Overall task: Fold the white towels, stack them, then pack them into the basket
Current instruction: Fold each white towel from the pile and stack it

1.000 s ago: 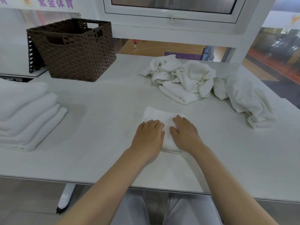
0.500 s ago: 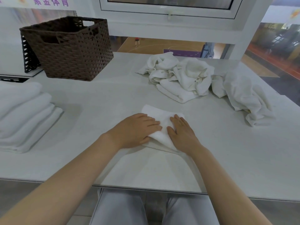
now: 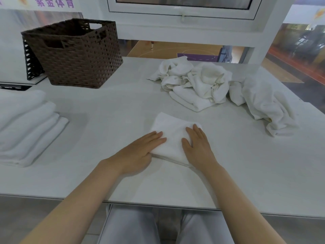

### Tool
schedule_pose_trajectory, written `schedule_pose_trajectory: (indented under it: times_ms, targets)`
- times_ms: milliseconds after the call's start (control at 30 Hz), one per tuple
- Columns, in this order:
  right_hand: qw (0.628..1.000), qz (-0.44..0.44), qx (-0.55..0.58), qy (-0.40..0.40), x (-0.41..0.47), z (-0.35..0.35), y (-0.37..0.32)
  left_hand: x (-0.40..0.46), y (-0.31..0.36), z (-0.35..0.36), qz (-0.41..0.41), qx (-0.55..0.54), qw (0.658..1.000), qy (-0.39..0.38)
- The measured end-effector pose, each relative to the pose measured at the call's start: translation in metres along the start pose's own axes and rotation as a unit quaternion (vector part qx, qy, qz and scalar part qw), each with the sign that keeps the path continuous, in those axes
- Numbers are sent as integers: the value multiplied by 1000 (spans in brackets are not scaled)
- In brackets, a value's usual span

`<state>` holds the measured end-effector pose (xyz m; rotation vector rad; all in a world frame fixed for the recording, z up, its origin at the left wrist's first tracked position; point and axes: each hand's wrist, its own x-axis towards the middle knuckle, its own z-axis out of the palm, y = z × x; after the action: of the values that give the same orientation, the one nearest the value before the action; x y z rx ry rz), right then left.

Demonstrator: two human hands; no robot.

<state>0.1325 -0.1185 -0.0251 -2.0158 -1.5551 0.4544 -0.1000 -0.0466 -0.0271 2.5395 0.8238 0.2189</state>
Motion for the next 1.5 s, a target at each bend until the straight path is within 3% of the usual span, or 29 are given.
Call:
schedule_pose_trajectory:
  times_ms: [67,133,267,567,733,833,900,1067,1300,1500]
  targets:
    - [997,37,59,35,-5,2,2,0,4,-2,-28,-148,989,3]
    - [994,64,32,78,-10,4,6,2,11,2,-82,-223,969,64]
    - [994,50,-61,71,-25,11,11,8,25,15,-211,-149,950,174]
    - [994,8,-106,-25,-38,9,2,-11,31,30,-185,-57,952,235]
    - [991,-27,-124,-52,-43,34,-36,-41,13,22,-208,-24,938,277]
    - [989,-55,-121,-62,-48,57,-68,-66,-1,13,-149,16,930,336]
    - [986,-78,-125,-73,-48,72,-87,-82,-14,6,-142,39,932,330]
    - [980,-118,-138,-79,-38,106,-131,-116,-43,-12,-196,23,931,307]
    - [975,-154,-112,-118,-39,141,-175,-158,-84,-30,-221,14,909,354]
    - [965,-202,-79,-147,-36,135,-171,-167,-88,-38,-225,-12,897,381]
